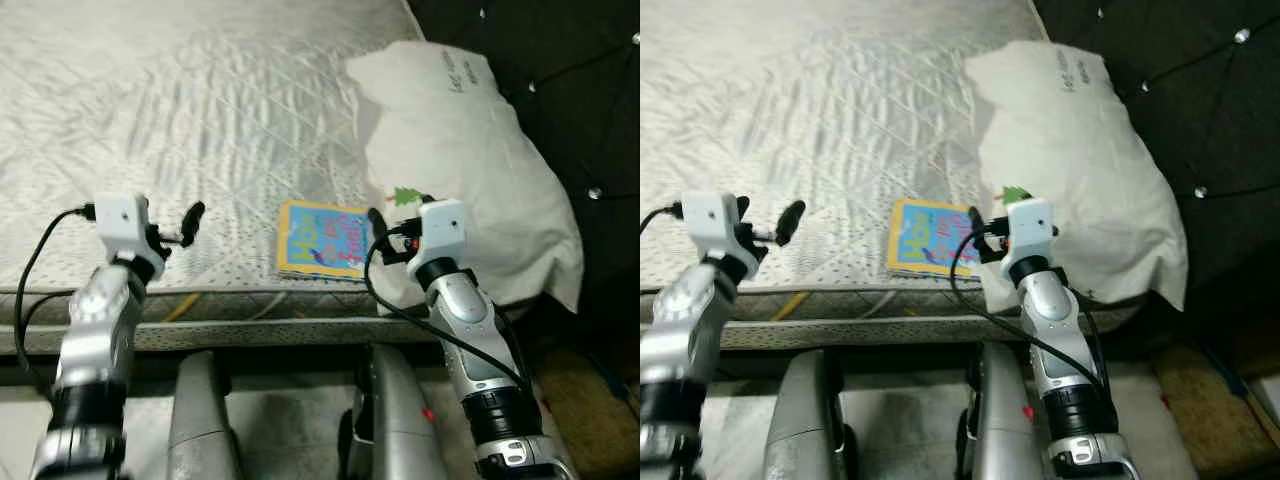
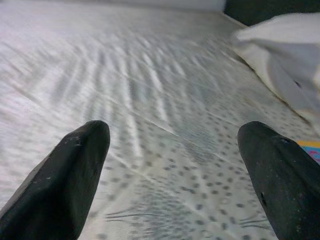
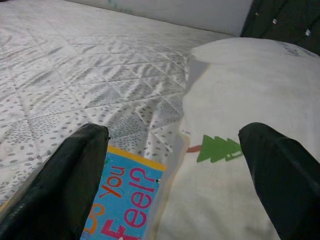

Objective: Clean up the room

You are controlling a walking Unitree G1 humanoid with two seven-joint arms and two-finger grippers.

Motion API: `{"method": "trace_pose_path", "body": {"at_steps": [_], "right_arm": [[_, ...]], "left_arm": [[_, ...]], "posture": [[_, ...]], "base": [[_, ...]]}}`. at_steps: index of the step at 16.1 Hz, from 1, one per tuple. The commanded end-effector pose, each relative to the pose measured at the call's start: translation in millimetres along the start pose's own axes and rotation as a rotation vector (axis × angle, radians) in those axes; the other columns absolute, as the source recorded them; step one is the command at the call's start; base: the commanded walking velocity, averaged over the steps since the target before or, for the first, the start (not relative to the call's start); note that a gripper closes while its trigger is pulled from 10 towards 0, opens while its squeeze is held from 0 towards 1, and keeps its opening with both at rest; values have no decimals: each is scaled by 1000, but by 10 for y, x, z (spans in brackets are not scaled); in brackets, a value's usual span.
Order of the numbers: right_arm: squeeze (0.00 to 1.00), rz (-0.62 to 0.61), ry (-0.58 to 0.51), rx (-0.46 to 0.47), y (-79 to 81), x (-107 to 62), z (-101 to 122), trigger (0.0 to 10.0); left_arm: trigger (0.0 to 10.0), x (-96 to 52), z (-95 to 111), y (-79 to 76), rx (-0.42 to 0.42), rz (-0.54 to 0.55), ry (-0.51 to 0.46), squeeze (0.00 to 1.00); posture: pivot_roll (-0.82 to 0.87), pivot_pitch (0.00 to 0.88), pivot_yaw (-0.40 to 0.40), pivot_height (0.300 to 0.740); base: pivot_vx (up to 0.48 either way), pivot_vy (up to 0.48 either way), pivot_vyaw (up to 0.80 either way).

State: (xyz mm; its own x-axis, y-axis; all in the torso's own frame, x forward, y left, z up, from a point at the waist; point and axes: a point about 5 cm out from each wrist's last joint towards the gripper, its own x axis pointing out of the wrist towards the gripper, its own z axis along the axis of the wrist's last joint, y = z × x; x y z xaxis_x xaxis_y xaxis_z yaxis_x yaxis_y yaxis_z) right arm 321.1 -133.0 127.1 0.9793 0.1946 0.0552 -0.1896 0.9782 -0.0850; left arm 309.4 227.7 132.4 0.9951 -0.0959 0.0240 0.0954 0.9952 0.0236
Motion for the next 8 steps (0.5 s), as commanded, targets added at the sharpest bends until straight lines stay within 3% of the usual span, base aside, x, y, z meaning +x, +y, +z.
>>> {"method": "trace_pose_path", "body": {"at_steps": [1,2,3,8], "right_arm": [[0,-41,15,-2,-43,29,-7,10000],[0,-52,9,32,-46,48,9,10000],[0,-71,7,2,-60,46,23,10000],[0,-128,15,20,-67,-55,-2,10000]], "left_arm": [[10000,-38,91,-40,31,18,-43,1000],[10000,-100,138,-88,48,21,-62,1000],[10000,-134,145,-136,91,5,-87,1000],[10000,-352,-72,-158,35,101,-57,1000]], "posture": [[101,60,-48,549],[97,64,-50,549],[91,66,-50,549],[65,30,-33,549]], "base": [[0,0,0],[0,0,0],[0,0,0],[0,0,0]]}}
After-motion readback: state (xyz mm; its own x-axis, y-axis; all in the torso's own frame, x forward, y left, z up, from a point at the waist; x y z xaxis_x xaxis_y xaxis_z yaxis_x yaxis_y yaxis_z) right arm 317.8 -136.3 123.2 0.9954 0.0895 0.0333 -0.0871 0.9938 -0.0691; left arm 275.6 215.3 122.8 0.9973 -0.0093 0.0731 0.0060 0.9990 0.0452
